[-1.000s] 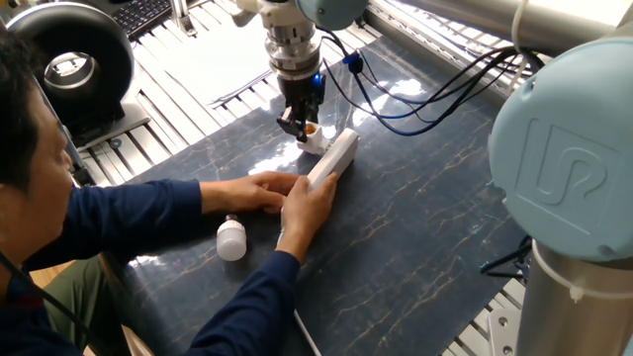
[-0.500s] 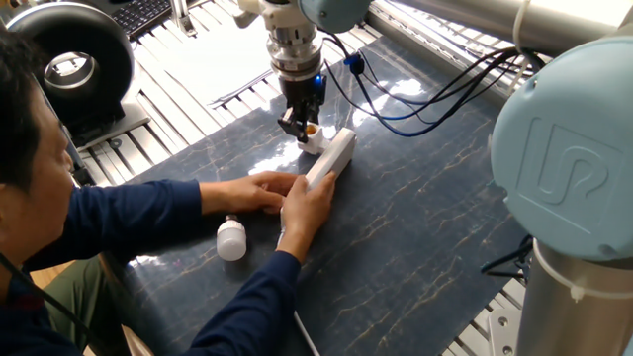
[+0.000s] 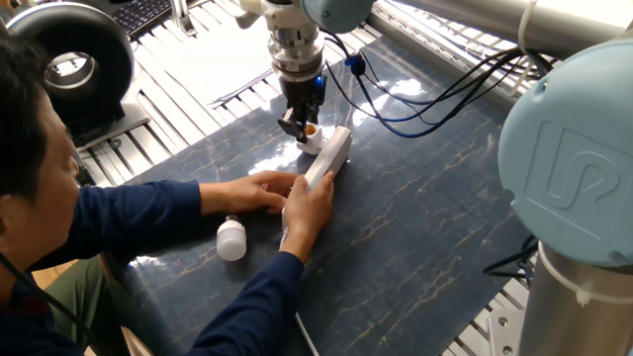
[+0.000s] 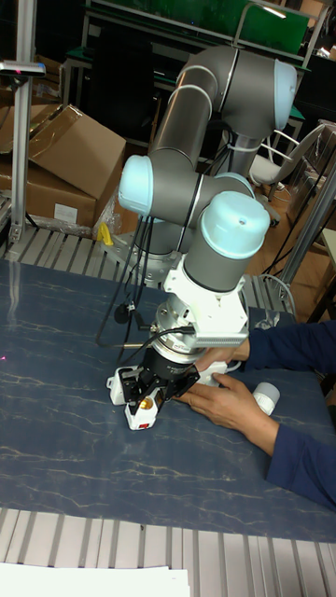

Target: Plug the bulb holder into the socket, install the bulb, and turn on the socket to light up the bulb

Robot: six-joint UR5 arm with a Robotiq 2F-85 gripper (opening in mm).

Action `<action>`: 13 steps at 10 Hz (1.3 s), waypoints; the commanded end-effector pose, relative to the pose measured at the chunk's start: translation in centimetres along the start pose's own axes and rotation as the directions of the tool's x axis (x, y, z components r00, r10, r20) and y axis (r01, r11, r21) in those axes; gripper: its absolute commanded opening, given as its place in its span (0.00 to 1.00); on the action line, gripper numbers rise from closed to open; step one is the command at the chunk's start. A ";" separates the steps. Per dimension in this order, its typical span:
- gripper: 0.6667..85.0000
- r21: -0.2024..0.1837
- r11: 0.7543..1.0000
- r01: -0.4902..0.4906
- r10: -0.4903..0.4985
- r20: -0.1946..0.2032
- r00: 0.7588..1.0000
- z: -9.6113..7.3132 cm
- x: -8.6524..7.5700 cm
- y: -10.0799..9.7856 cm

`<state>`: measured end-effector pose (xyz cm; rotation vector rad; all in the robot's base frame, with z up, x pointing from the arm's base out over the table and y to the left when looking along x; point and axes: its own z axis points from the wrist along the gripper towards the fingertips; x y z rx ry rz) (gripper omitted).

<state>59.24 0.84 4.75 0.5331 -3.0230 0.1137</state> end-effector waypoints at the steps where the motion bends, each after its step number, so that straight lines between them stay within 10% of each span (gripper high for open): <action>1: 0.01 -0.022 1.000 0.019 -0.018 0.025 1.000 0.3 0.1 0.3; 7: 0.01 -0.016 1.000 0.026 -0.026 0.041 0.999 1.4 0.4 0.6; 13: 0.01 -0.117 0.992 0.037 -0.038 -0.002 0.999 0.4 2.0 1.5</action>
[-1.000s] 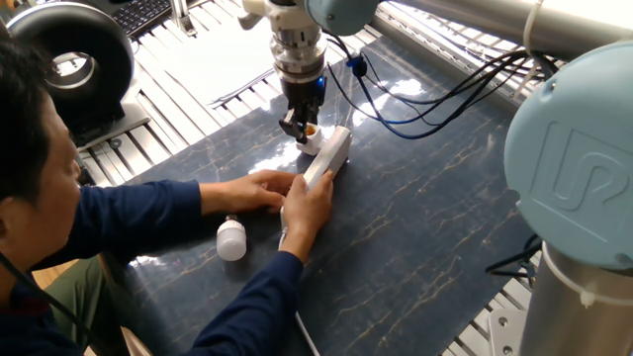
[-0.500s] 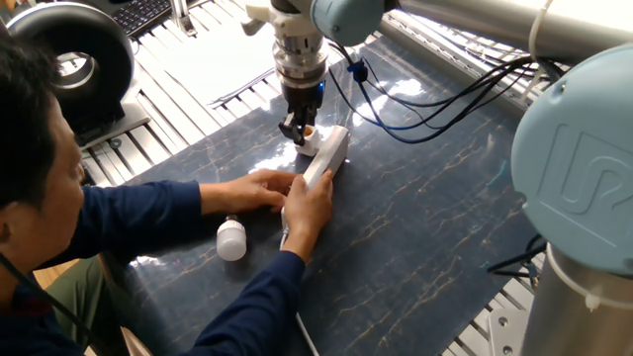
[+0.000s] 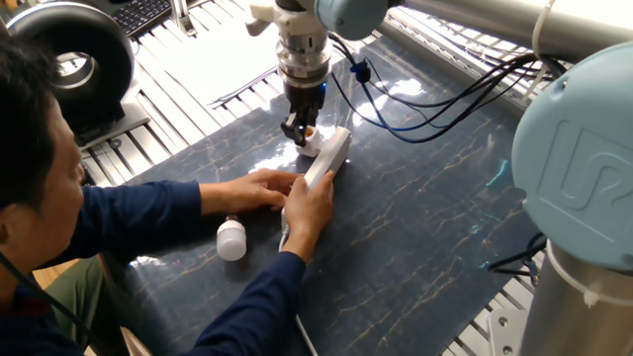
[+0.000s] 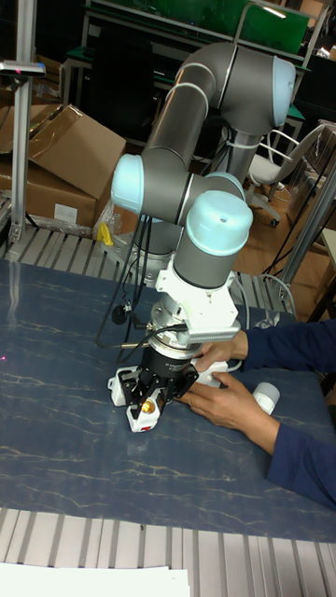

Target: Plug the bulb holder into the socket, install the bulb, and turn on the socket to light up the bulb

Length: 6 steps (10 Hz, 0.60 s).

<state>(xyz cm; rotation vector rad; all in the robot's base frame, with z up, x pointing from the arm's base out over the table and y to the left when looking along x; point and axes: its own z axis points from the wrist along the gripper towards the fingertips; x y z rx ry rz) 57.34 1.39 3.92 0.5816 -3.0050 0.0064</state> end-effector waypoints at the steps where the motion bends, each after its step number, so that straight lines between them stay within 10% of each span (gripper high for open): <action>1: 0.01 -0.055 0.998 0.004 -0.005 -0.011 1.000 -0.7 0.6 0.1; 6: 0.01 -0.090 0.996 -0.018 0.018 0.003 1.000 -0.7 0.1 0.6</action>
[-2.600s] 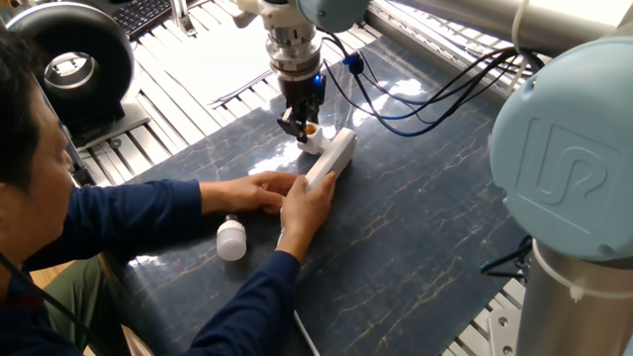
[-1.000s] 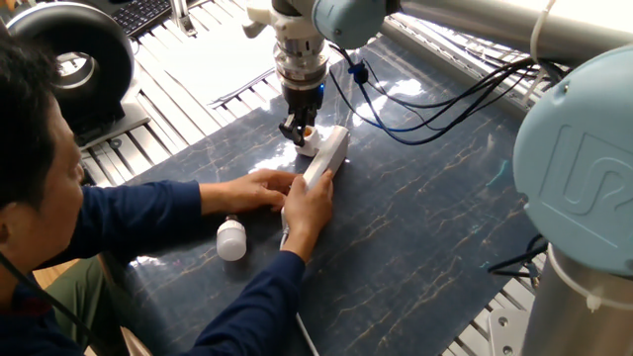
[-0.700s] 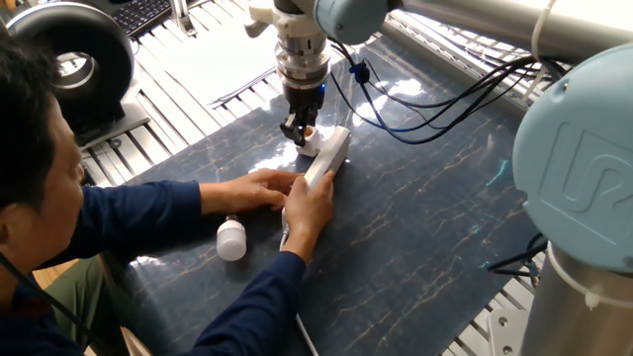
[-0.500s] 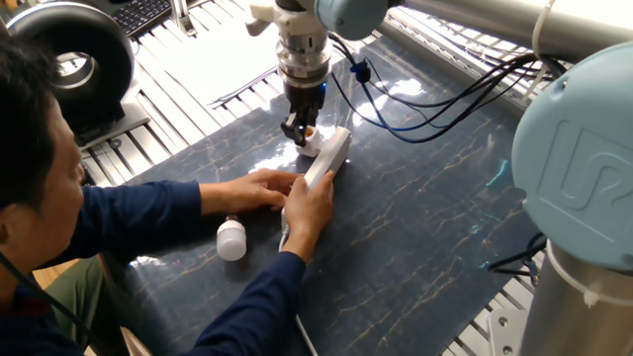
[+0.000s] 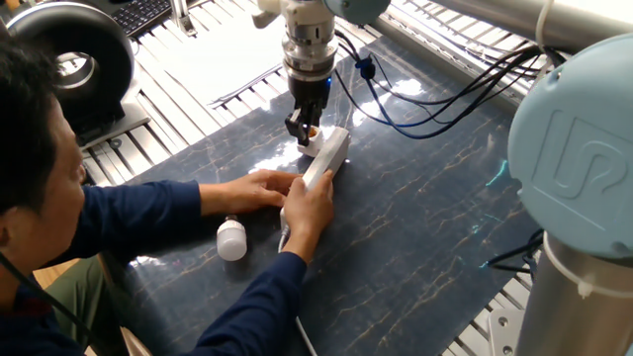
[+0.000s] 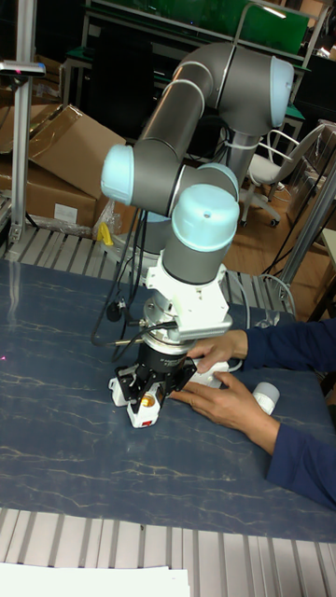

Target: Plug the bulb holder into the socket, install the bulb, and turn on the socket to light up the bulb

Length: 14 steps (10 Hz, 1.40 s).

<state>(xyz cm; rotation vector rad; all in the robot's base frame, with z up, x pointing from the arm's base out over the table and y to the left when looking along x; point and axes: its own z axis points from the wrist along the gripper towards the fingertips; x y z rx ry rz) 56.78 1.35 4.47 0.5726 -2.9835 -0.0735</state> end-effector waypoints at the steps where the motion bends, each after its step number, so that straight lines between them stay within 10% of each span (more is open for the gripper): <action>1: 0.01 -0.057 0.997 -0.044 0.047 0.048 0.998 0.0 -1.7 0.3; 4: 0.43 -0.061 0.998 0.026 -0.022 0.063 0.998 -0.3 -2.4 -0.2; 8: 0.74 -0.061 0.994 0.093 -0.088 0.089 0.992 -0.8 -3.5 -0.9; 14: 0.76 -0.020 1.000 0.018 -0.017 0.062 0.998 -4.4 -8.0 -1.5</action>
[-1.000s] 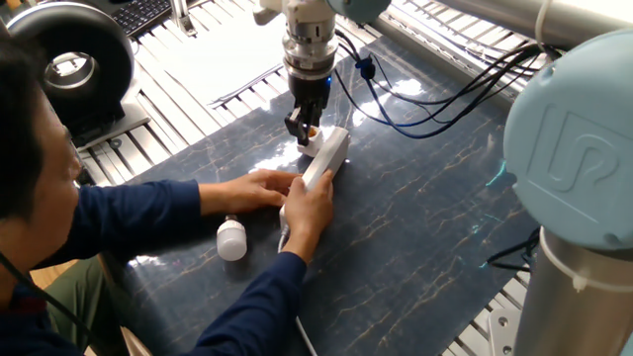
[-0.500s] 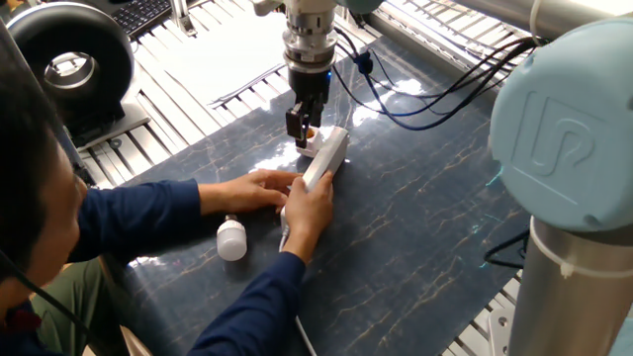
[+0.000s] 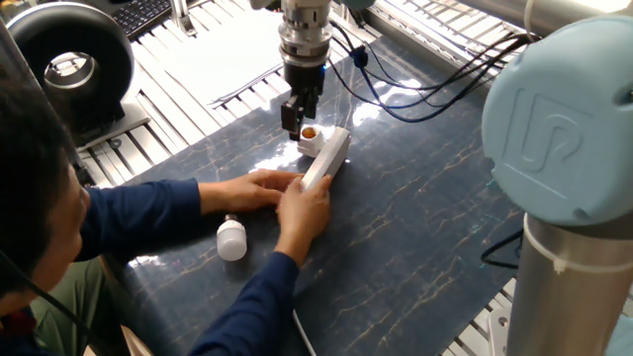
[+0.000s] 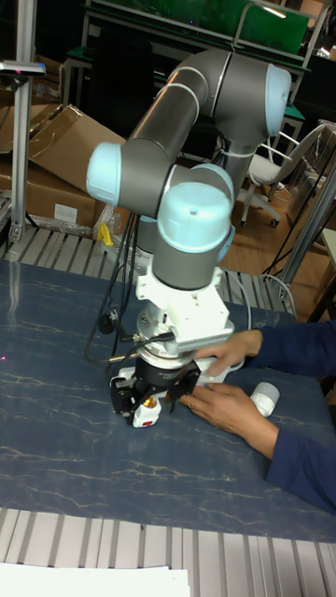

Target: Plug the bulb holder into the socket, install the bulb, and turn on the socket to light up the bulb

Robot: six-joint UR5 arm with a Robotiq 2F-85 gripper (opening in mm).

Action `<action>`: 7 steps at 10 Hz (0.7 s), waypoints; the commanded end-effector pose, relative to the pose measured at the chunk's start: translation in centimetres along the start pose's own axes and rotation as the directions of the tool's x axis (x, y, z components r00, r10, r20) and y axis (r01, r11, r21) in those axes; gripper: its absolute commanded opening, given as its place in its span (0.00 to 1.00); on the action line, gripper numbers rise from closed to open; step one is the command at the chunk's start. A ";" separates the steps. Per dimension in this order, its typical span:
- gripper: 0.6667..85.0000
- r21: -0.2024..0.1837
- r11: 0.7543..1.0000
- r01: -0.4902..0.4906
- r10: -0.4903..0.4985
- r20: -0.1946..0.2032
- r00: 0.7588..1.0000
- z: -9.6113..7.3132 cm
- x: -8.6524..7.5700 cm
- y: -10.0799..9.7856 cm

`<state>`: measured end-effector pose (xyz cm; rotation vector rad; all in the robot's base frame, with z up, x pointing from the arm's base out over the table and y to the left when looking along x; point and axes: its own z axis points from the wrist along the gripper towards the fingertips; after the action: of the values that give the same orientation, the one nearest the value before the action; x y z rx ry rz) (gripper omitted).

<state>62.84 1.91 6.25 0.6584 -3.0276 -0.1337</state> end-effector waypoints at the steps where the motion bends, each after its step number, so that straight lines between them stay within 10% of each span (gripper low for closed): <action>1: 0.74 0.007 0.999 -0.052 0.052 -0.007 0.999 -2.8 -3.8 0.1; 3: 0.55 0.052 0.995 -0.090 0.090 0.005 0.996 -3.3 -6.7 -0.7; 5: 0.01 0.092 0.988 -0.128 0.128 0.002 0.992 -3.1 -7.7 -1.5; 7: 0.01 0.055 0.985 -0.166 0.165 0.029 0.986 -3.1 -8.7 -0.8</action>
<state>69.75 3.51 8.81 0.4881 -3.0741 -0.0198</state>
